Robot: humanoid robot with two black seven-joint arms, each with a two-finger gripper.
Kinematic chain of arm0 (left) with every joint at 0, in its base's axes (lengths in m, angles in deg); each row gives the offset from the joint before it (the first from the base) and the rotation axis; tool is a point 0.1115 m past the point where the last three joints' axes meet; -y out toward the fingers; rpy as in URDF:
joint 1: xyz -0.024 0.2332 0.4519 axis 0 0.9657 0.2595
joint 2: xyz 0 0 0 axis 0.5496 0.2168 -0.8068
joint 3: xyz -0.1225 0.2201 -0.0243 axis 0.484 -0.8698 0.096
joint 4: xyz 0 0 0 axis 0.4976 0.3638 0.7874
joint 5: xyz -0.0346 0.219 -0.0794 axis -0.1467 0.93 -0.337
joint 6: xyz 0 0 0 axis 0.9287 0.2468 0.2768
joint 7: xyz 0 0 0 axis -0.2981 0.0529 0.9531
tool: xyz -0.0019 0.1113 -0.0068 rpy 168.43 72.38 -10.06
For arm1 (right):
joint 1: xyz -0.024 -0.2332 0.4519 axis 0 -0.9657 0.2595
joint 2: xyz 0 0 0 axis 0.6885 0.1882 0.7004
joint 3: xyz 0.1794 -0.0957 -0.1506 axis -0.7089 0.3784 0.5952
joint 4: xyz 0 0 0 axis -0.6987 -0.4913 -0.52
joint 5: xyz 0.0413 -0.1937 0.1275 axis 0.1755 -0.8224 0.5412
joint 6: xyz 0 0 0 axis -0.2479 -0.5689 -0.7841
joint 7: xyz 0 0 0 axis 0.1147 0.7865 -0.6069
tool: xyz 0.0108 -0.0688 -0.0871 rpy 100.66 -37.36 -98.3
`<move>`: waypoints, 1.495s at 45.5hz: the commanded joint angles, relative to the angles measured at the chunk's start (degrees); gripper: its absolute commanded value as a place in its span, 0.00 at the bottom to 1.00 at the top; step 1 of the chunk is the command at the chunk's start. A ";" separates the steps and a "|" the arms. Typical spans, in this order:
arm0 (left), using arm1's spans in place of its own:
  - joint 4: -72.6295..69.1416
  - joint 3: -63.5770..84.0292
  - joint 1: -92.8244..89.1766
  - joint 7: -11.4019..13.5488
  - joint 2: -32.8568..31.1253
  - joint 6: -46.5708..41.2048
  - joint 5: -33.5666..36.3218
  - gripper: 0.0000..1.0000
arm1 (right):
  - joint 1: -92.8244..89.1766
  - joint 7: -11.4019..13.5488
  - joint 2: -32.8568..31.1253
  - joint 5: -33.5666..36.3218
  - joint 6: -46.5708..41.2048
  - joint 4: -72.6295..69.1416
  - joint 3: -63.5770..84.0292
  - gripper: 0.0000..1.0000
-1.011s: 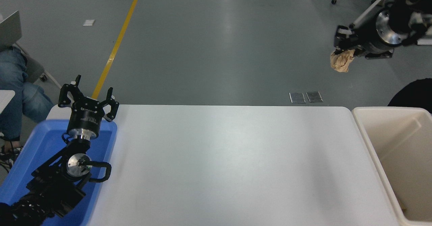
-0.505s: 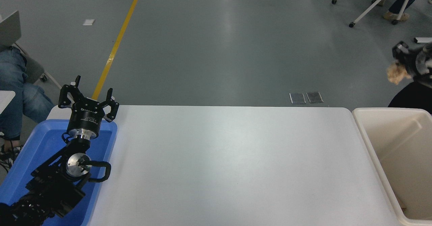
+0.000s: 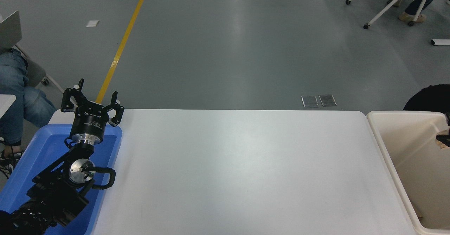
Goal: Pick up paper ball place in dustbin
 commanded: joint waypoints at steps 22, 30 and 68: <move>0.01 0.02 0.01 0.00 0.00 0.00 0.01 0.99 | -5.39 -0.14 1.99 1.61 2.34 0.75 -1.73 1.00; 0.01 0.02 0.01 0.00 0.00 0.00 0.01 0.99 | -2.76 -0.14 1.99 1.61 1.81 0.40 -1.73 1.00; 0.01 0.02 0.01 0.00 0.00 0.00 0.01 0.99 | 39.42 0.56 12.27 -3.75 -23.84 -17.88 21.74 1.00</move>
